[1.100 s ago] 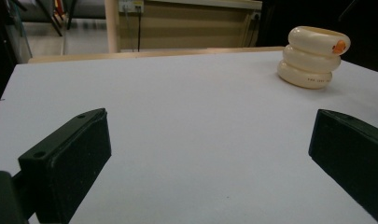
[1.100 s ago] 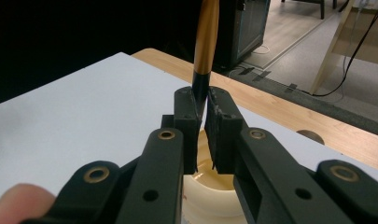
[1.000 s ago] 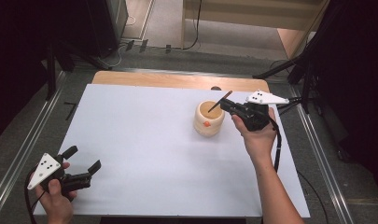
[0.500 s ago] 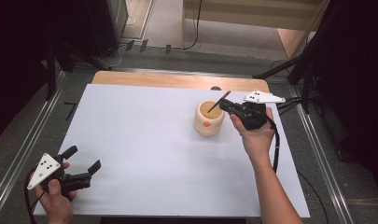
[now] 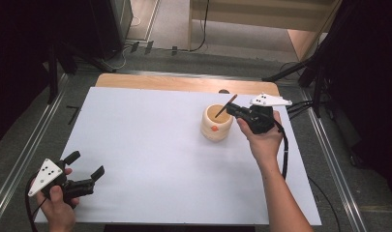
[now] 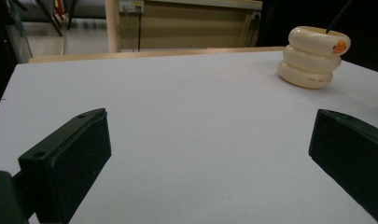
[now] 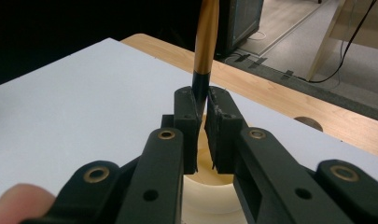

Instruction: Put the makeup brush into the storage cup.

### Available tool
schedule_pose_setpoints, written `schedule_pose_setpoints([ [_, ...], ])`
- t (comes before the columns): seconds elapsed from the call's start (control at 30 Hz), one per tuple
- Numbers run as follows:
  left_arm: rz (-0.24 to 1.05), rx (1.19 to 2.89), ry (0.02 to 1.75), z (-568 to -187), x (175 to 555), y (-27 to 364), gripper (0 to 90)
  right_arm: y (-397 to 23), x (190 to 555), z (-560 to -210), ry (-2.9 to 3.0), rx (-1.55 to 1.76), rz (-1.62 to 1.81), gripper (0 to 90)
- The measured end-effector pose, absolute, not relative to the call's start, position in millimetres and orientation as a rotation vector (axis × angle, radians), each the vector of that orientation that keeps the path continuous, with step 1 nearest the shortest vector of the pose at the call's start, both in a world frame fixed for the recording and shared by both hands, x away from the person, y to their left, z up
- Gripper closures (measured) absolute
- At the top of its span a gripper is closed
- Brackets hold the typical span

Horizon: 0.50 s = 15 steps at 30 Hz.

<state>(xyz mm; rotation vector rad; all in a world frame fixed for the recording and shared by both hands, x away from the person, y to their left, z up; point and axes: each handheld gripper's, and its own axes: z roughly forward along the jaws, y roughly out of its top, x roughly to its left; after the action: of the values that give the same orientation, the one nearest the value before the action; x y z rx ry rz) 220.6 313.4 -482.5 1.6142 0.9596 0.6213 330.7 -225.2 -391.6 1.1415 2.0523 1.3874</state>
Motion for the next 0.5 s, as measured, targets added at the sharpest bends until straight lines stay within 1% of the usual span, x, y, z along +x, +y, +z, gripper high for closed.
schedule_pose_setpoints([
  [0.5,0.620,1.610,0.960,-482.5,220.7,314.3,0.0,-220.1,337.0,-400.1,2.078,1.157,1.355,84.3],
])
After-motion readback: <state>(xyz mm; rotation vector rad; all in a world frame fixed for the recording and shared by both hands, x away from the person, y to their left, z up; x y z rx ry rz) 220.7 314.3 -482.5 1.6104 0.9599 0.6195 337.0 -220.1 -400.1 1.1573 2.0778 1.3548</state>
